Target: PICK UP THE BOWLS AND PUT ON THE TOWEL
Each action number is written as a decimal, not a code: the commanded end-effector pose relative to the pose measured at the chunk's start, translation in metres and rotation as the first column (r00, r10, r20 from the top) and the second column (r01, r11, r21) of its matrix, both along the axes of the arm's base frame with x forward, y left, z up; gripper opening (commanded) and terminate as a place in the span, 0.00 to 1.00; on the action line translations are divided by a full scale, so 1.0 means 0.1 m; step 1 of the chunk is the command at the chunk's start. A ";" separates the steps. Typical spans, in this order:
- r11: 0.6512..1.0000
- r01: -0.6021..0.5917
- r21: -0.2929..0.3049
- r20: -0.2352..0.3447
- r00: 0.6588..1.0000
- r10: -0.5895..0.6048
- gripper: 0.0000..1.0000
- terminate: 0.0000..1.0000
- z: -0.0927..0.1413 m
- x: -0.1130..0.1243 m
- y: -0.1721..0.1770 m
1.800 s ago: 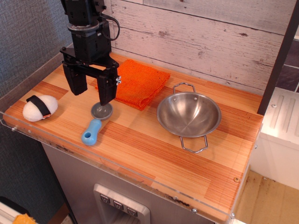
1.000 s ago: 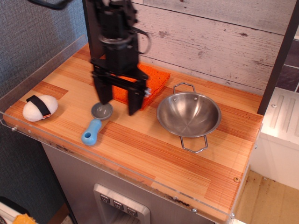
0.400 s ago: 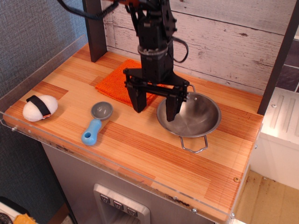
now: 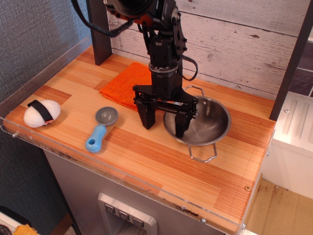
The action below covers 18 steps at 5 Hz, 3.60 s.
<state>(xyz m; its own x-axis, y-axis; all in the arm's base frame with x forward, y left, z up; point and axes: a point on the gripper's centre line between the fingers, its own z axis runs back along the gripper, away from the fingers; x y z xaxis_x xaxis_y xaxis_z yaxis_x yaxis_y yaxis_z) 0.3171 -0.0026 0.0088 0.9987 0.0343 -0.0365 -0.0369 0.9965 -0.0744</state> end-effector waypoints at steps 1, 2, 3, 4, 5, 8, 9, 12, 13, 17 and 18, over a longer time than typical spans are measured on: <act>0.999 0.041 0.015 0.080 0.996 -0.042 0.00 0.00 0.16 0.06 -0.07; 0.999 0.052 0.010 0.098 0.994 -0.053 0.00 0.00 0.24 0.05 -0.09; 0.997 0.075 -0.027 0.119 0.990 -0.071 0.00 0.00 0.31 0.06 -0.17; 0.995 0.071 -0.064 0.152 0.987 -0.061 0.00 0.00 0.50 0.11 -0.17; 0.997 -0.007 -0.083 0.182 0.983 0.022 0.00 0.00 0.72 0.11 0.11; 0.970 -0.234 -0.069 0.206 0.948 0.243 0.00 0.00 0.88 0.07 1.21; 0.962 -0.262 -0.075 0.217 0.937 0.272 0.00 0.00 0.85 0.17 1.32; 0.964 -0.264 -0.038 0.192 0.945 0.266 0.00 0.00 0.54 0.37 1.25; 0.962 -0.272 -0.035 0.181 0.945 0.273 0.00 0.00 0.47 0.40 1.28; 0.959 -0.272 -0.076 0.205 0.937 0.282 1.00 0.00 0.68 0.33 1.30; 0.970 -0.235 -0.065 0.200 0.949 0.243 1.00 0.00 0.91 0.24 1.20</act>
<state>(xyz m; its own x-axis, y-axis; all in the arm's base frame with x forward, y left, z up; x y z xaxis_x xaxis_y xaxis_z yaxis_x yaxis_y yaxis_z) 0.3428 0.1165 0.0793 0.9524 0.2851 0.1081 -0.2672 0.9512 -0.1543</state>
